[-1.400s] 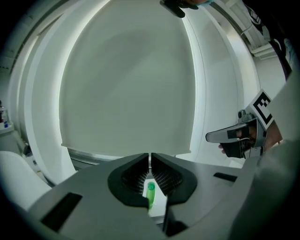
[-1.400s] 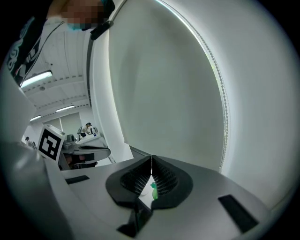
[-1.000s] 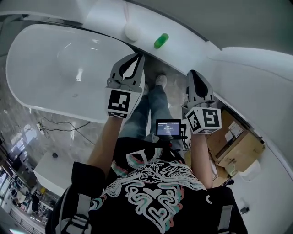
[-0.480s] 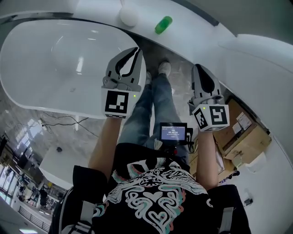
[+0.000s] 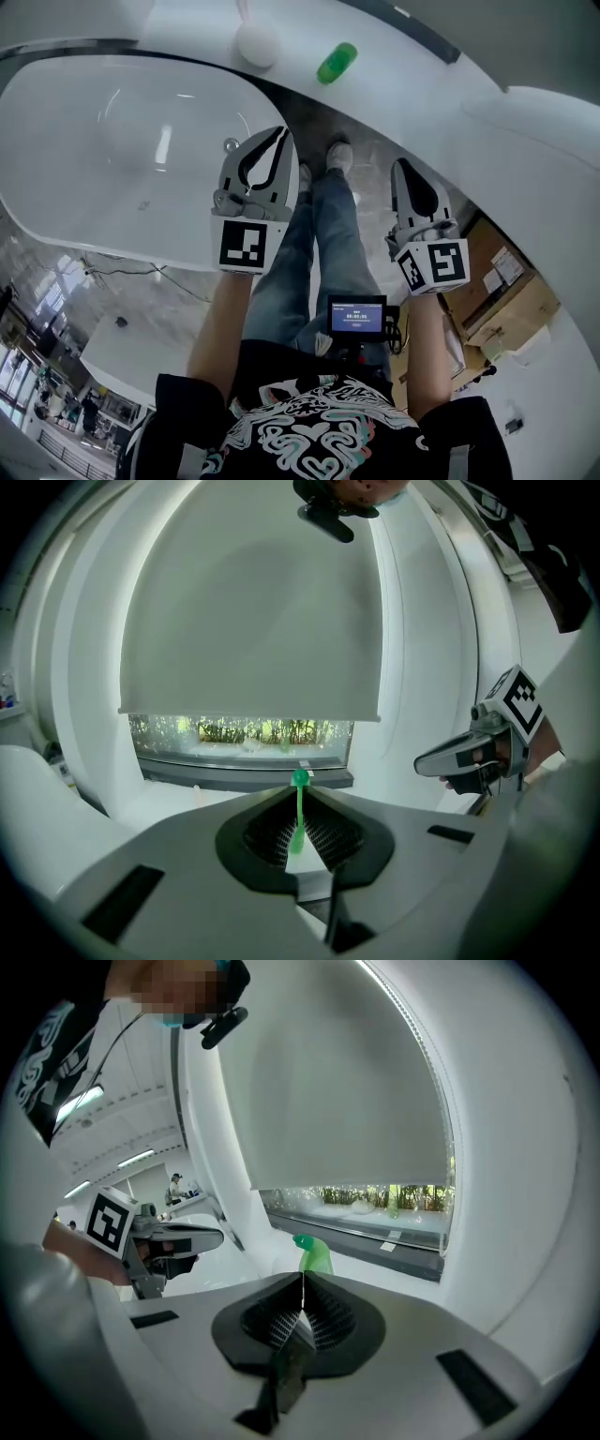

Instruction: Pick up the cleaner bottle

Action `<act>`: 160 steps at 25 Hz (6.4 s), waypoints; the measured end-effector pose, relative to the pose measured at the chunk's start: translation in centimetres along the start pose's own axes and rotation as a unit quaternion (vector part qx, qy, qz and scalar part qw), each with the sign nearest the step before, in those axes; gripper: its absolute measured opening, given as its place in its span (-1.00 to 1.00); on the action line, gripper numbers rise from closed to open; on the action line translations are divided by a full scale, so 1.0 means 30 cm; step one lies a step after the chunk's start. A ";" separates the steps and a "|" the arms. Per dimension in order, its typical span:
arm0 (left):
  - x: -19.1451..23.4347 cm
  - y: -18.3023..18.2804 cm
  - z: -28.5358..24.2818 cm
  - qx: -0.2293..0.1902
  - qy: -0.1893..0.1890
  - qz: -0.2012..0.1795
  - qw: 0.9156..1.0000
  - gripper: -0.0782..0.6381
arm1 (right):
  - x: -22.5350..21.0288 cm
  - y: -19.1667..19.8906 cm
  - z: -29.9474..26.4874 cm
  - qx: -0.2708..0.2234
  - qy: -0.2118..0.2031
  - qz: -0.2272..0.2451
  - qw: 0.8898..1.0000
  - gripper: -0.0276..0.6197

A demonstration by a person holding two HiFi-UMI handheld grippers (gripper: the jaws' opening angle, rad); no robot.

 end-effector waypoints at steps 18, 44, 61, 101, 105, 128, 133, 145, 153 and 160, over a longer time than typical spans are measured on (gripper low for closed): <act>0.018 0.186 -0.028 0.025 -0.009 0.001 1.000 -0.70 | -0.001 0.142 -0.080 -0.012 0.002 0.023 1.000 -0.83; 0.073 0.200 -0.177 0.044 -0.001 -0.064 0.997 -0.70 | -0.015 0.120 -0.223 -0.007 0.000 0.083 0.997 -0.83; 0.078 0.252 -0.295 0.051 -0.009 -0.031 0.998 -0.70 | -0.045 0.133 -0.304 0.002 -0.019 0.103 0.995 -0.83; 0.064 0.323 -0.476 0.102 0.008 -0.007 0.995 -0.32 | -0.101 0.058 -0.512 -0.045 -0.019 0.106 0.993 -0.83; 0.079 0.346 -0.501 0.111 0.007 -0.008 0.994 -0.20 | -0.112 0.070 -0.512 -0.041 -0.018 0.103 0.994 -0.83; 0.064 0.366 -0.637 0.091 -0.005 -0.022 0.996 -0.04 | -0.167 0.104 -0.510 -0.038 0.004 0.076 0.996 -0.83; 0.074 0.369 -0.662 0.084 -0.005 -0.016 0.996 -0.04 | -0.172 0.118 -0.520 -0.031 0.004 0.077 0.997 -0.83; 0.058 0.381 -0.728 0.081 0.021 -0.036 0.996 -0.04 | -0.206 0.170 -0.523 0.003 -0.004 0.094 0.996 -0.83; 0.066 0.389 -0.755 0.066 0.029 -0.026 0.997 -0.04 | -0.214 0.181 -0.525 -0.001 0.000 0.086 0.996 -0.83; 0.062 0.389 -0.780 0.066 0.014 -0.043 0.997 -0.04 | -0.220 0.176 -0.526 -0.017 0.003 0.068 0.998 -0.83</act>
Point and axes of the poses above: the fingertips, and each gripper's own axes: z backward along the fingers, x to its left, y out of its underside, the point moved 8 cm from there along z, backward along the fingers, and after that the axes turned 10 degrees about z, right-handed, at the moved point
